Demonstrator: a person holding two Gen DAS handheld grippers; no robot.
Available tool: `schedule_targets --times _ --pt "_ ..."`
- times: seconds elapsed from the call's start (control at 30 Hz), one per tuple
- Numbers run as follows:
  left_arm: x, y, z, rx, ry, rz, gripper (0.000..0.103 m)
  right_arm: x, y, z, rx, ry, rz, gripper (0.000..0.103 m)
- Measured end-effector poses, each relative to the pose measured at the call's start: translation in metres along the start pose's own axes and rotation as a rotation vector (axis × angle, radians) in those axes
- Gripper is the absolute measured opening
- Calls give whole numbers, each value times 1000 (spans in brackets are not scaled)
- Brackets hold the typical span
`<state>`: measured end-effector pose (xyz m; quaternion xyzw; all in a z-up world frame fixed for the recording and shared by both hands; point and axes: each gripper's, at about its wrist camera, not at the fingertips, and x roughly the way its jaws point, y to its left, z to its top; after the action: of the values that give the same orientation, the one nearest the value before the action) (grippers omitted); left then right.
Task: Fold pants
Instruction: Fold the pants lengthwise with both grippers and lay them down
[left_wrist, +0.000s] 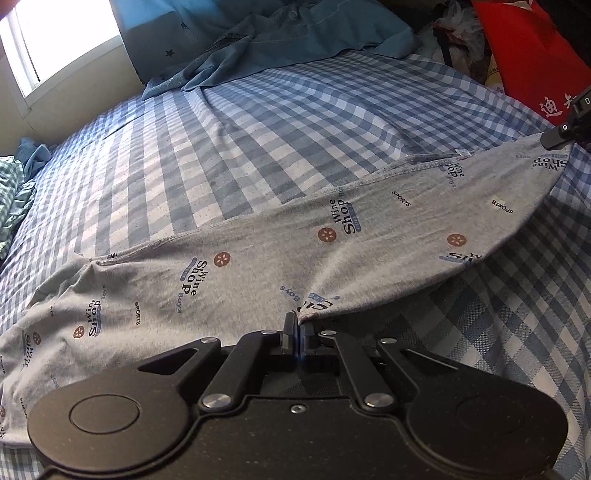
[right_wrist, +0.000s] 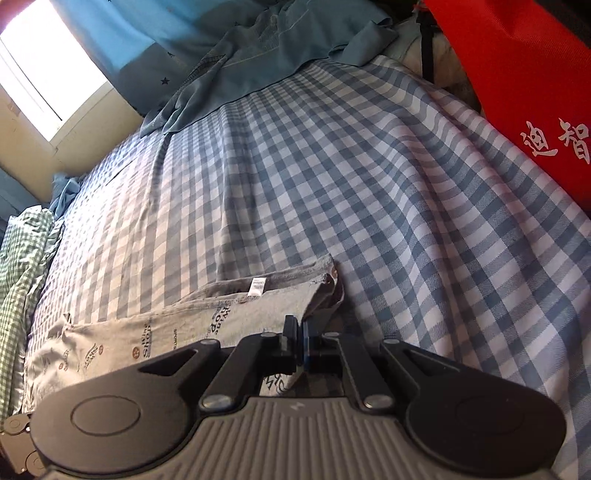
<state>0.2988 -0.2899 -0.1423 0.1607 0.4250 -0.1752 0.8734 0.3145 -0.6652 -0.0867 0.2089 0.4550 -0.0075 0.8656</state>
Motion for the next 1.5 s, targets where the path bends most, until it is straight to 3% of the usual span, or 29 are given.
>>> schedule_targets --times 0.33,0.63,0.77,1.0,1.13,1.3,1.4,1.5 --pt "-20 10 0 -10 -31 -18 0 -25 20 21 0 0 79 3" --pt "-36 19 29 -64 -150 49 0 -22 52 82 -106 -161 175 3" --pt "-17 11 28 -64 -109 37 0 -2 41 80 -125 -166 125 3" --pt "27 -17 5 28 47 9 1 63 -14 33 -82 49 -29 3" --pt "33 -18 -3 42 70 10 2 73 -28 12 -61 89 -57 4" --pt "35 -11 -1 6 84 -6 5 75 -22 3 -93 98 -91 4" --pt "34 -9 0 -25 97 -23 11 74 -19 1 -106 99 -108 4" --pt "29 -1 -3 -120 109 -65 21 72 -13 1 -125 91 -134 10"
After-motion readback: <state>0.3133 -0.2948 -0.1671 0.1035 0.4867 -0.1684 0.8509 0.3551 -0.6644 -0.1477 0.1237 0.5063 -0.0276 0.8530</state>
